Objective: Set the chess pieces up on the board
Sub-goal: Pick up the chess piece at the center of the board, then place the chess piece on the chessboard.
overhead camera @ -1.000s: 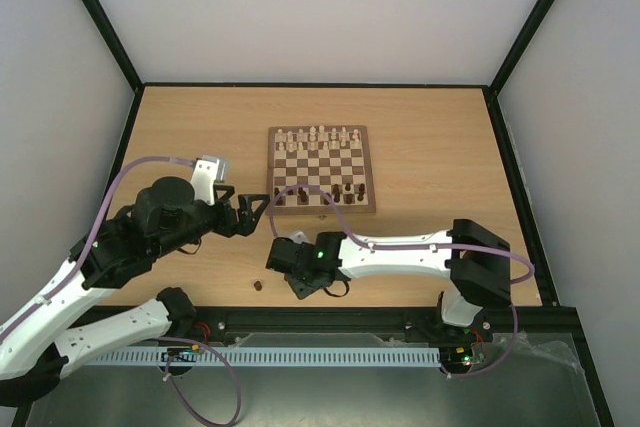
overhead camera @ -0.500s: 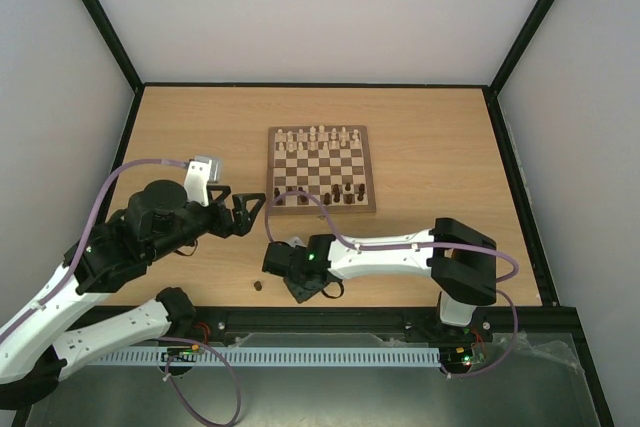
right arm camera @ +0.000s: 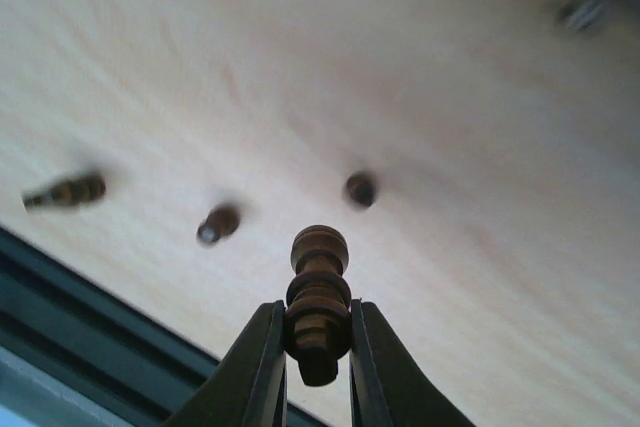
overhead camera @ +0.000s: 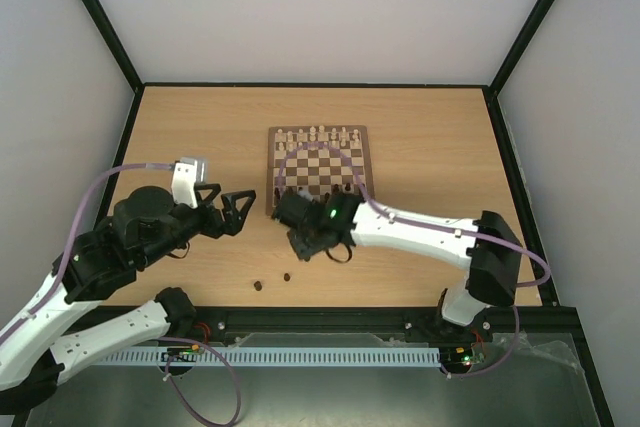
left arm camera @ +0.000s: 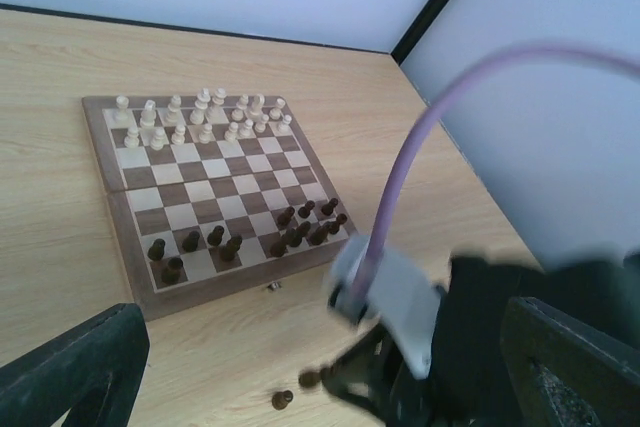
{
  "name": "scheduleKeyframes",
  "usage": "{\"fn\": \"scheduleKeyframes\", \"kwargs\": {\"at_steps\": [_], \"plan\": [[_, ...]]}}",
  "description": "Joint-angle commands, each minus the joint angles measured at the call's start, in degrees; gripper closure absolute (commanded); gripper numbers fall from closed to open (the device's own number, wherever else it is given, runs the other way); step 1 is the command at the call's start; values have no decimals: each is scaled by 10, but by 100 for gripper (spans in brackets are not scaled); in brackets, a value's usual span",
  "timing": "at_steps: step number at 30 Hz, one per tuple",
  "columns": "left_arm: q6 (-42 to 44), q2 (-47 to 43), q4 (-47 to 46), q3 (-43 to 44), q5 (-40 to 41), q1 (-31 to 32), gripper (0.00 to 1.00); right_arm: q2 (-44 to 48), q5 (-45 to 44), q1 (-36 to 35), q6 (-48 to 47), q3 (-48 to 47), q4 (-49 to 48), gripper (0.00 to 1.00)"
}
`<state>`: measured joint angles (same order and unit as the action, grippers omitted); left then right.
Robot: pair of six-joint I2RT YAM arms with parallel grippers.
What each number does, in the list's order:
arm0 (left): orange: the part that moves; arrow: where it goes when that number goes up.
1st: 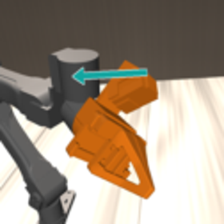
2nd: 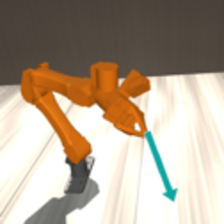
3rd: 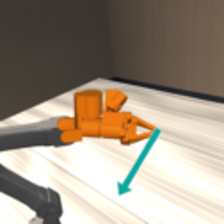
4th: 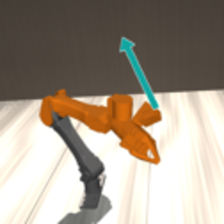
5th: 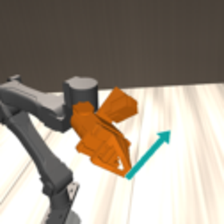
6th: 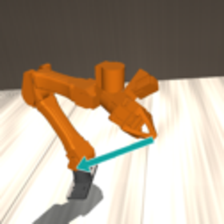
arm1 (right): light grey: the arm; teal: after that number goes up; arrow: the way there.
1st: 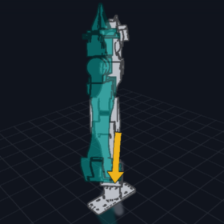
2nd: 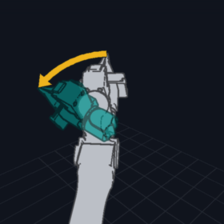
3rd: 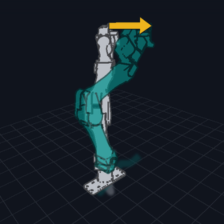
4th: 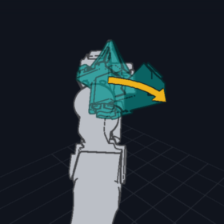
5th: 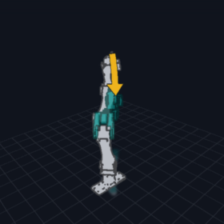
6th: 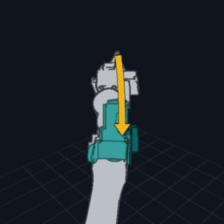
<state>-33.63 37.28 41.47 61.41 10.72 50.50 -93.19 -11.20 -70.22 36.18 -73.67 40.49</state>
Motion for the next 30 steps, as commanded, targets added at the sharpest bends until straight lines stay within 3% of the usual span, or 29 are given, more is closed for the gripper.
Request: {"fn": "scheduleKeyframes", "kwargs": {"at_steps": [1,12,30], "plan": [[9,-11,-8,-3,16,1,1,7,-40,62,-68,-81,88,95],[16,13,-26,-25,17,1,1,-101,-14,182,-157,-203,103,96],[23,31,-36,-37,27,1,1,-223,19,221,-199,-257,97,96]]}}
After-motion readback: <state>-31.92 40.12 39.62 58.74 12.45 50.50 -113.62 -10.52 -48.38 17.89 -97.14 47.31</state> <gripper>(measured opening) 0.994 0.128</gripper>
